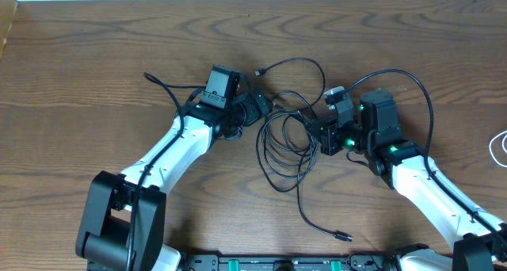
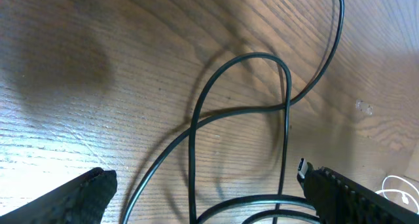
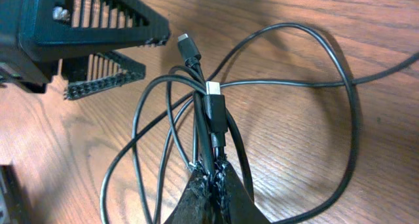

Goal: Untangle cables

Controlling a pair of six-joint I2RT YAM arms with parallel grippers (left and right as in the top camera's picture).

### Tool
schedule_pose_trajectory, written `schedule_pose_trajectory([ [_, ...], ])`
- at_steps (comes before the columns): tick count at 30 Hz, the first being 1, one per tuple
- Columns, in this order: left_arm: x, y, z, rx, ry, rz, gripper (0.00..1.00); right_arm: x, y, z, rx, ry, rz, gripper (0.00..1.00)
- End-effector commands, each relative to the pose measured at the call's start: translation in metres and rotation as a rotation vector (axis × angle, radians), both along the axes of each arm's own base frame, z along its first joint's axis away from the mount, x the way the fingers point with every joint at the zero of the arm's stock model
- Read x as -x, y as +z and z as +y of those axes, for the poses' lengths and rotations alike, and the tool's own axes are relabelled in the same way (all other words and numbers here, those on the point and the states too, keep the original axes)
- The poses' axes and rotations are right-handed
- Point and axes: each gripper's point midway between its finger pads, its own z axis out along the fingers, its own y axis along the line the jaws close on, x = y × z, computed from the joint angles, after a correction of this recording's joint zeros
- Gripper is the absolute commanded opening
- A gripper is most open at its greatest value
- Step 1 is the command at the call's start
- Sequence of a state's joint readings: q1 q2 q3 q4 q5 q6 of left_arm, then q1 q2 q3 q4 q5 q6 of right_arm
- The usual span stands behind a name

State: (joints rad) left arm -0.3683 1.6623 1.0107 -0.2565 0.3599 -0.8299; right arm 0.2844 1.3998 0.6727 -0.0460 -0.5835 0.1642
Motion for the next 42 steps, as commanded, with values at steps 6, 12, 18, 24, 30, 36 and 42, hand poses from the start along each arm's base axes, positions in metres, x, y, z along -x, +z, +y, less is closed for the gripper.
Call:
schedule_pose_trajectory([
  [6, -0.021, 0.015, 0.005, -0.027, 0.031, -0.103, 0.98, 0.037, 0.018, 0.027, -0.136, 0.267, -0.016, 0.01],
  [12, -0.021, 0.015, 0.005, -0.027, 0.03, -0.101, 0.98, 0.008, -0.016, -0.01, 0.036, -0.081, 0.119, 0.01],
  [18, -0.01, 0.007, 0.008, -0.046, 0.018, -0.047, 1.0, 0.001, -0.01, -0.008, 0.041, -0.063, 0.051, 0.03],
  [24, 0.014, 0.014, -0.02, 0.051, -0.235, -0.054, 0.71, -0.005, -0.014, -0.016, 0.066, -0.127, 0.061, 0.01],
  [30, 0.02, 0.004, -0.026, -0.126, -0.434, -0.183, 0.72, -0.008, -0.017, -0.022, 0.098, -0.158, 0.055, 0.1],
  [36, 0.004, -0.006, -0.023, -0.413, -0.379, -0.293, 0.72, -0.008, -0.024, -0.032, 0.144, -0.199, 0.072, 0.18],
  [42, -0.013, -0.006, -0.023, -0.56, -0.363, -0.396, 0.72, 0.0, -0.032, -0.034, 0.164, -0.196, 0.119, 0.31],
])
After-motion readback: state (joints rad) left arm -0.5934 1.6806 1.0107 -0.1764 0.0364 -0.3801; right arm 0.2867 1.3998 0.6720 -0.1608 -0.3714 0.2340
